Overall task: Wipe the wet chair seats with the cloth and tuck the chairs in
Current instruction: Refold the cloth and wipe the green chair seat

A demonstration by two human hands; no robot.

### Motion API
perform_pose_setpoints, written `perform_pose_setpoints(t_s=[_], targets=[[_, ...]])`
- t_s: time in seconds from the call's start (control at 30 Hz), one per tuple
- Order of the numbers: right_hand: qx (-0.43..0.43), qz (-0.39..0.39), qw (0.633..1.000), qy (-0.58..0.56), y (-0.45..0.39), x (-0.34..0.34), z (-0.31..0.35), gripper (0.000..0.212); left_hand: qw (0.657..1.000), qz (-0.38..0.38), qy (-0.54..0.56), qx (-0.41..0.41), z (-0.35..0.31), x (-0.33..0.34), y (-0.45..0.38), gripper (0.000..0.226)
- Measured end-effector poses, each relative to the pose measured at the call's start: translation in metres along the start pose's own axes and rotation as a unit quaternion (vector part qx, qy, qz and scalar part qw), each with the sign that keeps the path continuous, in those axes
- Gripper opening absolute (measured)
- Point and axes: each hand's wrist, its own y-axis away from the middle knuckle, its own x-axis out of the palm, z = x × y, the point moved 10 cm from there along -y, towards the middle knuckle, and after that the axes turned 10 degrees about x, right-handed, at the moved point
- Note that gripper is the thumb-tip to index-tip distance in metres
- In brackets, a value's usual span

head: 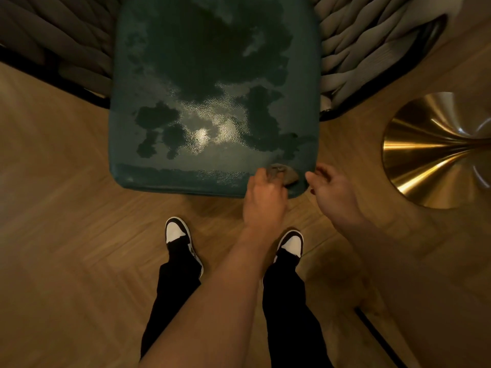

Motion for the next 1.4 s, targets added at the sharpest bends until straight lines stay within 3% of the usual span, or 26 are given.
perform_pose_setpoints(t_s=[0.13,0.3,0.5,0.93,1.0,1.13,1.3,1.4], targets=[[-0.007,-0.016,0.999,0.038,-0.006,0.004,0.01,0.061,0.997,-0.031,0.003,-0.067,0.052,-0.03,0.003,0.028],[-0.033,-0.042,0.996,0.071,-0.01,0.008,0.023,0.08,0.994,-0.058,-0.03,-0.089,0.111,-0.074,0.006,0.027],[-0.029,-0.056,0.994,0.087,-0.014,0.01,0.027,0.071,0.987,-0.088,-0.056,-0.124,0.187,-0.123,0.019,0.033],[0.005,-0.069,0.995,0.065,-0.023,0.01,0.018,0.075,0.957,-0.119,-0.047,-0.26,0.318,-0.203,0.043,0.035],[0.009,-0.061,0.997,0.053,-0.025,0.009,0.017,0.077,0.956,-0.124,-0.031,-0.266,0.322,-0.208,0.039,0.031],[0.014,-0.04,0.999,0.028,-0.023,0.01,0.015,0.081,0.977,-0.1,-0.018,-0.186,0.309,-0.197,0.018,0.032],[-0.001,-0.031,0.999,-0.017,-0.011,0.011,0.023,0.099,0.98,-0.11,-0.025,-0.167,0.284,-0.186,0.014,0.032],[0.005,-0.019,0.999,-0.032,-0.01,0.011,0.022,0.087,0.984,-0.102,-0.022,-0.144,0.263,-0.174,0.008,0.034]])
